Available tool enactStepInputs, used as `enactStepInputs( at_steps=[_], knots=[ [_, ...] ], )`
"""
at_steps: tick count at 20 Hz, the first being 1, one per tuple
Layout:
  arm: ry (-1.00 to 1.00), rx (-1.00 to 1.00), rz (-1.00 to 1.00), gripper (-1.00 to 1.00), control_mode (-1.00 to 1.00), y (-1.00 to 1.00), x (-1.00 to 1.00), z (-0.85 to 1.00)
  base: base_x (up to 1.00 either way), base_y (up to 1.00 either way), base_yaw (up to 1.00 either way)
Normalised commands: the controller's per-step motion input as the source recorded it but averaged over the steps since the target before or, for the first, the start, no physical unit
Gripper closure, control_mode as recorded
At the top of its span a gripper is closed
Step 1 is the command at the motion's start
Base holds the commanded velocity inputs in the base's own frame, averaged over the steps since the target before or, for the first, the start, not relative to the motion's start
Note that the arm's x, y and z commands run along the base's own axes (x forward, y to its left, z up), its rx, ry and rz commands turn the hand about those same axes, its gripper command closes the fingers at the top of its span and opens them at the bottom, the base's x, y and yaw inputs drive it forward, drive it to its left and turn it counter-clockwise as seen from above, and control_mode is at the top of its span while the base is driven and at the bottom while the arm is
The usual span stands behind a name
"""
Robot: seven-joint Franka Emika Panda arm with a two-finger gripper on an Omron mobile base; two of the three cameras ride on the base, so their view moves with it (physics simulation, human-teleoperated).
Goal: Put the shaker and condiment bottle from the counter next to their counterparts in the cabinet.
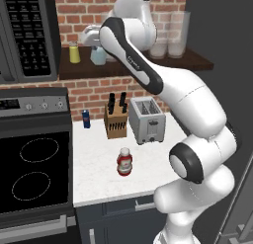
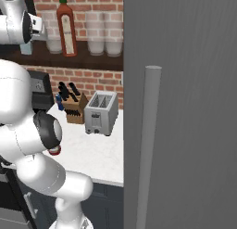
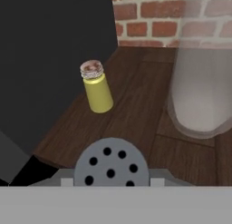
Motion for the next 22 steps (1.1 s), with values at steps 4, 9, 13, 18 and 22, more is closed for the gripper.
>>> enactStepInputs(
  at_steps=[4, 9, 13, 18, 22],
  knots=[
    [0.0, 0.0, 0.0, 1.0, -1.0, 0.0, 0.0, 0.0, 0.0, 0.0, 0.0],
    [0.0, 0.0, 0.0, 1.0, -1.0, -0.02, 0.03, 0.0, 0.0, 0.0, 0.0],
    [0.0, 0.0, 0.0, 1.0, -1.0, -0.07, 0.13, 0.0, 0.0, 0.0, 0.0],
    [0.0, 0.0, 0.0, 1.0, -1.0, -0.02, 0.17, 0.0, 0.0, 0.0, 0.0],
    [0.0, 0.0, -0.02, 1.0, -1.0, 0.0, 0.15, 0.0, 0.0, 0.0, 0.0]
  ],
)
